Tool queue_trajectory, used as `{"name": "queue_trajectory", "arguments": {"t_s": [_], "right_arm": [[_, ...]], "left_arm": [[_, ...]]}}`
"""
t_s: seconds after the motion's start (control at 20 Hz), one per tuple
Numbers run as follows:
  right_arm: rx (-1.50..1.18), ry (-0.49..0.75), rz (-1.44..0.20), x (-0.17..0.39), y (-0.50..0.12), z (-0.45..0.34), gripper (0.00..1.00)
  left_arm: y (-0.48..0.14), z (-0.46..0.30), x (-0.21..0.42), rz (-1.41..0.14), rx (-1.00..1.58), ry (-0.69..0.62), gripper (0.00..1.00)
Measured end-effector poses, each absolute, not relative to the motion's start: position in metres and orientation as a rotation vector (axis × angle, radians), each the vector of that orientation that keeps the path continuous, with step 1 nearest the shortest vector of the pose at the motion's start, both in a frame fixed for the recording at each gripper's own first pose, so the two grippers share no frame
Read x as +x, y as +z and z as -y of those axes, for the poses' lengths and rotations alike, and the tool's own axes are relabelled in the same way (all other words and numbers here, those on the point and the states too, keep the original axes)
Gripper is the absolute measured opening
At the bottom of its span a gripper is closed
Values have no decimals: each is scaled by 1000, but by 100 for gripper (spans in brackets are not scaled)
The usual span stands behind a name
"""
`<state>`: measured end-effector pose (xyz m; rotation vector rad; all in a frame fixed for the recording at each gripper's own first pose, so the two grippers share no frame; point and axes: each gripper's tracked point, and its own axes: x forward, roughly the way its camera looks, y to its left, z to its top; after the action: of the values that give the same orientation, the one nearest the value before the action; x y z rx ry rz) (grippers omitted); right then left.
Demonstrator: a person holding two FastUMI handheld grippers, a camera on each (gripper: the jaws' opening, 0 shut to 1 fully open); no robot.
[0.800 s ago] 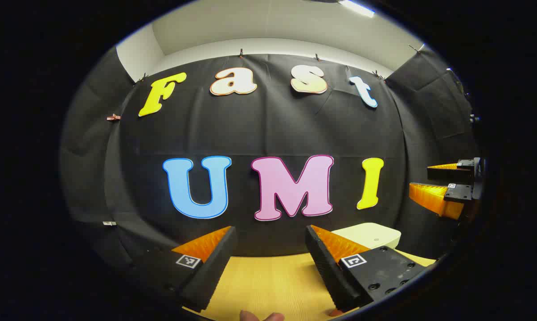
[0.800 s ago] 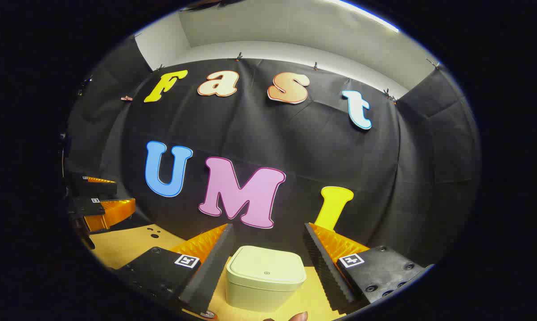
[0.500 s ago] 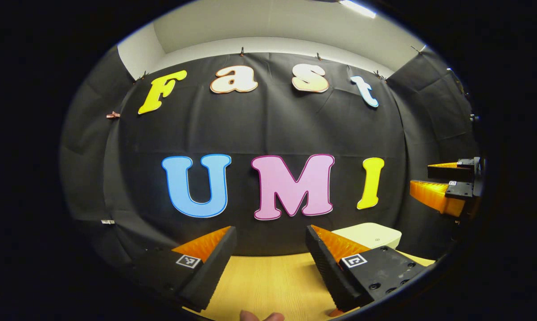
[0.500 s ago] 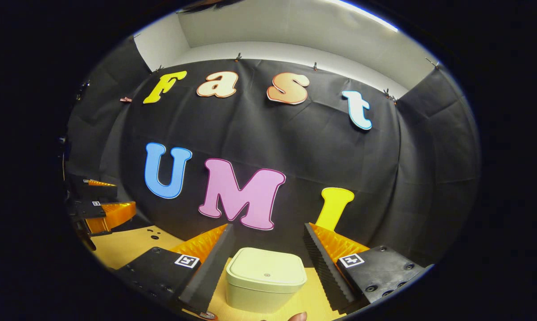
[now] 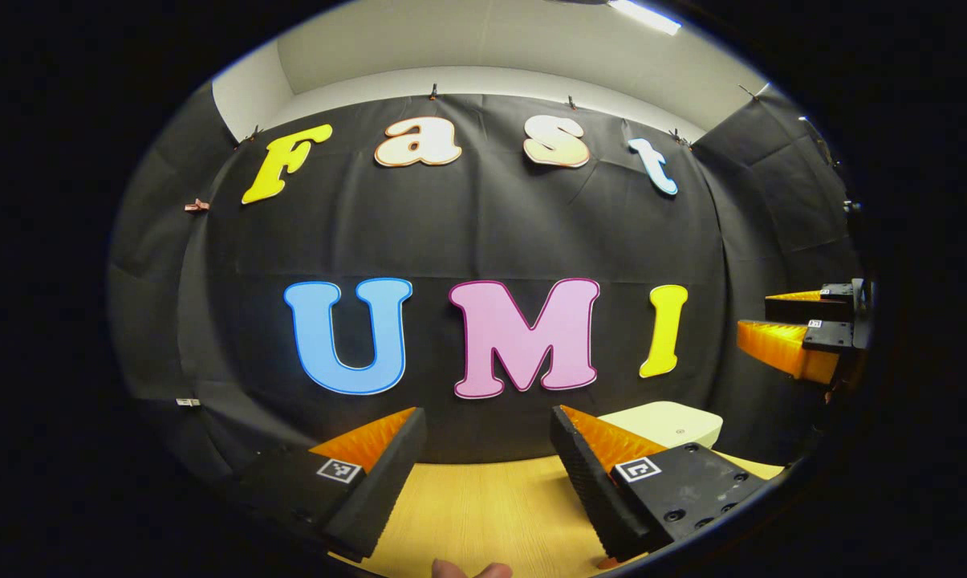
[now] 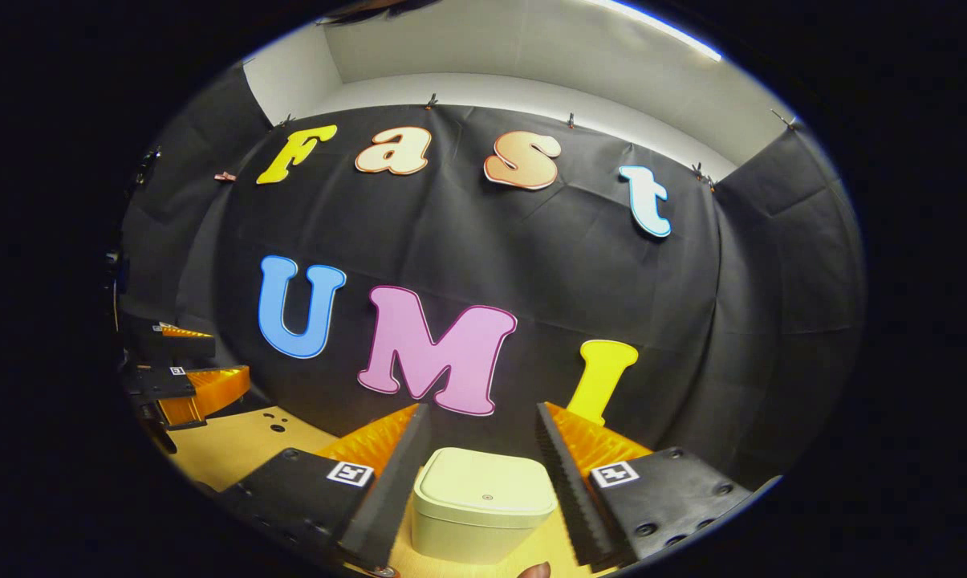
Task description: Press the lid of the desktop garbage bin to open it, pick up the crumpled paper on the desktop and throw it into the bin, then pick up the pop can on the desktop and drop it into the bin, and finally close the garbage bin lid.
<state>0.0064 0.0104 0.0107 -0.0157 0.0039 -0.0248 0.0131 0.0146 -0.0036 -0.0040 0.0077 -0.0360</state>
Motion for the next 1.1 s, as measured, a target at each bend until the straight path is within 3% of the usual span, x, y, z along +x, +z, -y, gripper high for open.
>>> {"name": "queue_trajectory", "arguments": {"t_s": [0.3,0.35,0.7,1.05,1.1], "right_arm": [[71,-12,-99,10,-4,-19,11],[86,3,-115,8,-4,-22,5],[143,16,-202,34,-4,-6,5],[175,27,-446,68,-61,15,9],[183,28,-474,72,-70,17,5]], "left_arm": [[-2,-25,13,7,-3,-49,99],[-1,-27,12,7,-3,-51,99],[-7,-42,7,7,-25,-74,99],[-12,-49,2,0,-40,-81,99],[-13,-49,2,0,-44,-79,99]]}}
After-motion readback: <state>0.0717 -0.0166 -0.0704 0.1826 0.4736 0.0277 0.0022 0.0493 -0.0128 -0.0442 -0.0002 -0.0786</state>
